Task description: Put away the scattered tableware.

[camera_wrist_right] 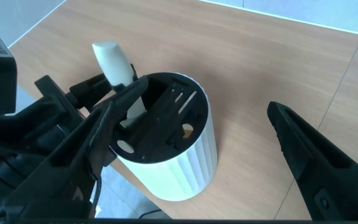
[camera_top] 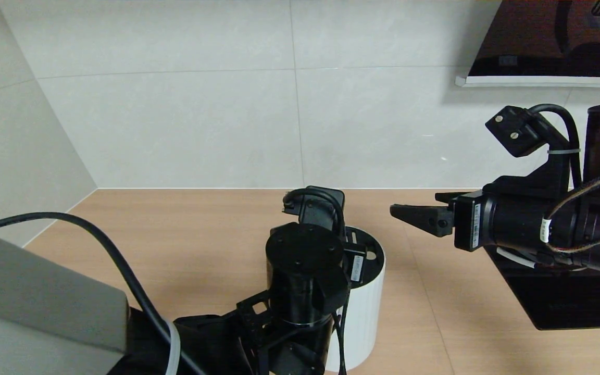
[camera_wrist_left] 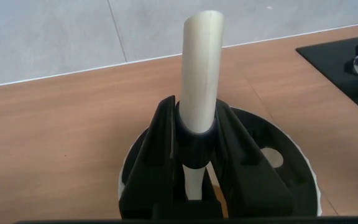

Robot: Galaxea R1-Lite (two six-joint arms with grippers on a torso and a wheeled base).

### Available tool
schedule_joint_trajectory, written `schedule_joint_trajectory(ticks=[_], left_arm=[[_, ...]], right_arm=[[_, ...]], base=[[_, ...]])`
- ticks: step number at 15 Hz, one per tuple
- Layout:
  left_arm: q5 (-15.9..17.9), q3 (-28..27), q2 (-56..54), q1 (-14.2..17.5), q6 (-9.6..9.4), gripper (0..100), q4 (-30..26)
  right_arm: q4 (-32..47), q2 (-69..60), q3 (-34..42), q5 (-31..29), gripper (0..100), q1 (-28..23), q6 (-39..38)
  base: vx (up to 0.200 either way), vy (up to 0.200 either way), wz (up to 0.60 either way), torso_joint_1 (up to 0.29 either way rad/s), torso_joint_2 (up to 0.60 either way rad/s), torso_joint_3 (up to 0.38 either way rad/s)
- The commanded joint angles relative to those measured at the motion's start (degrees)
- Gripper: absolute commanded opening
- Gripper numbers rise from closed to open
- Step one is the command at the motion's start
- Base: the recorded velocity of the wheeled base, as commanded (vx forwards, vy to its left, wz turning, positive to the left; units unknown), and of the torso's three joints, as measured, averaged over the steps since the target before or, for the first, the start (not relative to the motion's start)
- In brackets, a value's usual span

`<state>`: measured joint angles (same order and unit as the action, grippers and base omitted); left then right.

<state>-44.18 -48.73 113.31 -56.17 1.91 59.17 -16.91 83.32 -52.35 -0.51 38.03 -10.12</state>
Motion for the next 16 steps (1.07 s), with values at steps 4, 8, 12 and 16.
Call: schedule_joint_trajectory(ticks=[4,8,12,16], left_arm=[[0.06,0.91,-0.99,-0.08,-0.16,100,-0.02],[0.50,1.62,-2.48,-0.87,-0.24,100,-0.02],[2.43,3.73,-5.82,-1.48,-0.51,100,-0.20],[6.65,6.45,-14.43,-1.57,-1.56,100,-0.29]], right_arm=[[-0.05,0.09,0.14,-0.02,100,0.02,0.10],[-0.14,-0.18,0.14,-0.02,100,0.02,0.10],[-0.14,-0.18,0.14,-0.02,100,0.02,0.01],[-0.23,-0.35,0.05,-0.19,100,0.02,0.10]], base=[[0.000,0.000,0.00,0.000,0.00,0.000],[0.000,0.000,0.00,0.000,0.00,0.000],[0.000,0.000,0.00,0.000,0.00,0.000],[0.000,0.000,0.00,0.000,0.00,0.000]])
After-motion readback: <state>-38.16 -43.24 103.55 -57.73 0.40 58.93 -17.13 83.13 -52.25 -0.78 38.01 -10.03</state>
